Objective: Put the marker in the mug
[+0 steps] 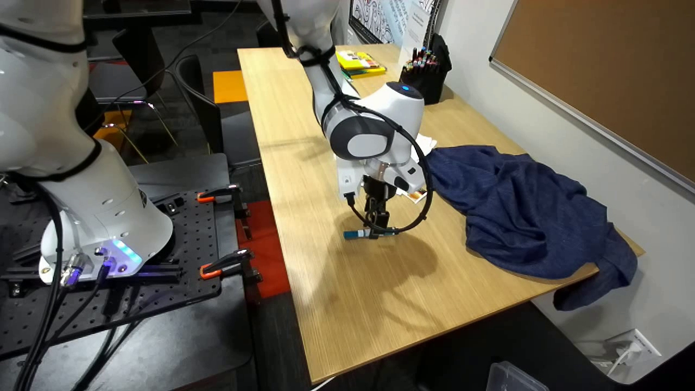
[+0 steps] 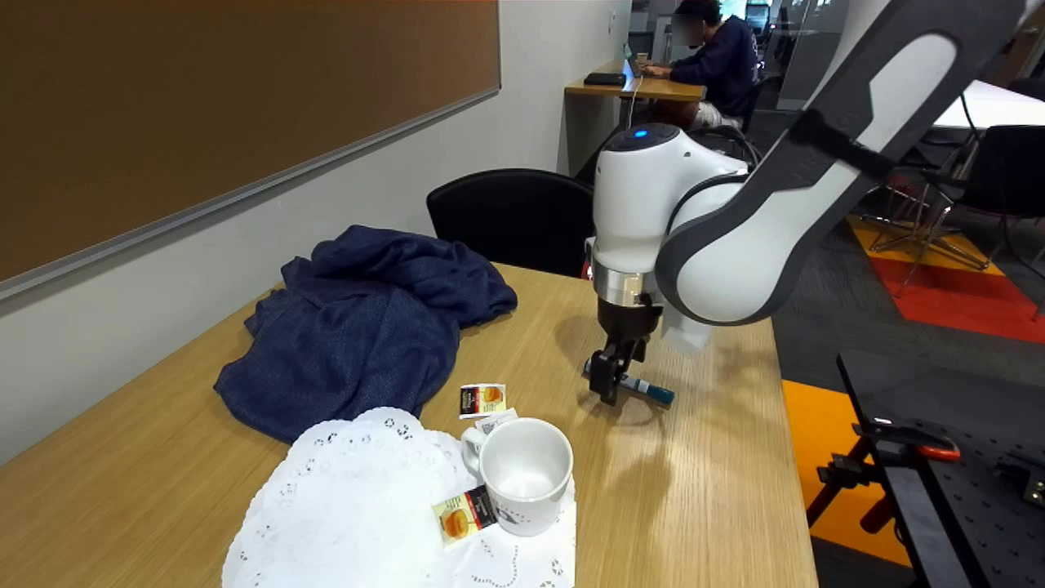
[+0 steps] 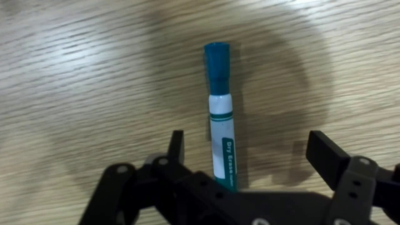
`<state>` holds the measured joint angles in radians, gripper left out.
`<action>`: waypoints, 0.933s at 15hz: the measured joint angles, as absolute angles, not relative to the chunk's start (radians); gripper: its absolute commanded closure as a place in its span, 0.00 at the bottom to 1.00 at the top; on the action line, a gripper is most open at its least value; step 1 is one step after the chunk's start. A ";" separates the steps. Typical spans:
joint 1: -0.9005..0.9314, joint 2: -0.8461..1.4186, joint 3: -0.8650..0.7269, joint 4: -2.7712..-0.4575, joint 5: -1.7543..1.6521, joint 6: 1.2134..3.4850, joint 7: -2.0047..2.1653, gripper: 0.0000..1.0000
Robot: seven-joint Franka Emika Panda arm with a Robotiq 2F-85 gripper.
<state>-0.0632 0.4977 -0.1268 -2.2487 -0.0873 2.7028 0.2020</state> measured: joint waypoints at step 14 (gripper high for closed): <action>-0.066 0.555 -0.139 -2.163 -0.049 2.694 0.201 0.95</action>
